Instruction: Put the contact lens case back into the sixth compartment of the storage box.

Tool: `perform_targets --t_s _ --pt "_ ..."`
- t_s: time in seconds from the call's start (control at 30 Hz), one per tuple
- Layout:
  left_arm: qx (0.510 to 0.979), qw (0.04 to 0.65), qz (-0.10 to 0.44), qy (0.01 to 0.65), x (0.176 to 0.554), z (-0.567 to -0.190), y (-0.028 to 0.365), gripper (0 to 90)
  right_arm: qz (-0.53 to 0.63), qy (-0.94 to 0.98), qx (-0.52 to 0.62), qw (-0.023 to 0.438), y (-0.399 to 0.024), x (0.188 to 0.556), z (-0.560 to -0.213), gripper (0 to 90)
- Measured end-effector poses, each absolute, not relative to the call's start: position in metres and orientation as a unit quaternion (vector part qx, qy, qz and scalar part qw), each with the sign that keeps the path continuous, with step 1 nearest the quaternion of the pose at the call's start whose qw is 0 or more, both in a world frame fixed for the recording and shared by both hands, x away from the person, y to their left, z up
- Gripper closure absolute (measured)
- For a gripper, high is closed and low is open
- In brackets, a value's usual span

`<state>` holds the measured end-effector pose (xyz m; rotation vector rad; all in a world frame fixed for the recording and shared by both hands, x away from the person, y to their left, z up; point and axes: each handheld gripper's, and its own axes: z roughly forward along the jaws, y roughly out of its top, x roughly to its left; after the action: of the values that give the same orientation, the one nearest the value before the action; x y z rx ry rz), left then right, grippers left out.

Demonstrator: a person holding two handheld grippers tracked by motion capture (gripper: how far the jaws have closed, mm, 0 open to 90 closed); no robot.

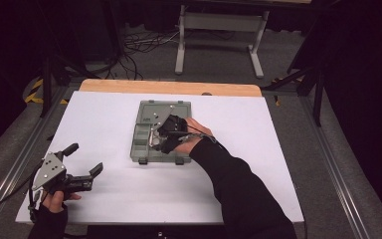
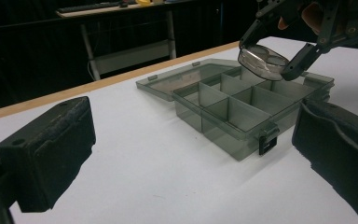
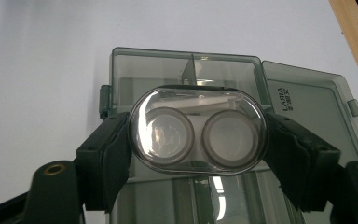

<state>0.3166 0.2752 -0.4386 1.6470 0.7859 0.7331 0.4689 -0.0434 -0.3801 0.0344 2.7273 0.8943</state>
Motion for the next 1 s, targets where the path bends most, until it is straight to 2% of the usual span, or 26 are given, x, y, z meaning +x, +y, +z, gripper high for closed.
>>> perform_targets --t_s 1.0 --pt "0.696 0.555 0.311 0.335 0.317 -0.439 0.276 0.3 0.285 0.953 0.013 0.103 -0.034 0.48 -0.401 26.5"
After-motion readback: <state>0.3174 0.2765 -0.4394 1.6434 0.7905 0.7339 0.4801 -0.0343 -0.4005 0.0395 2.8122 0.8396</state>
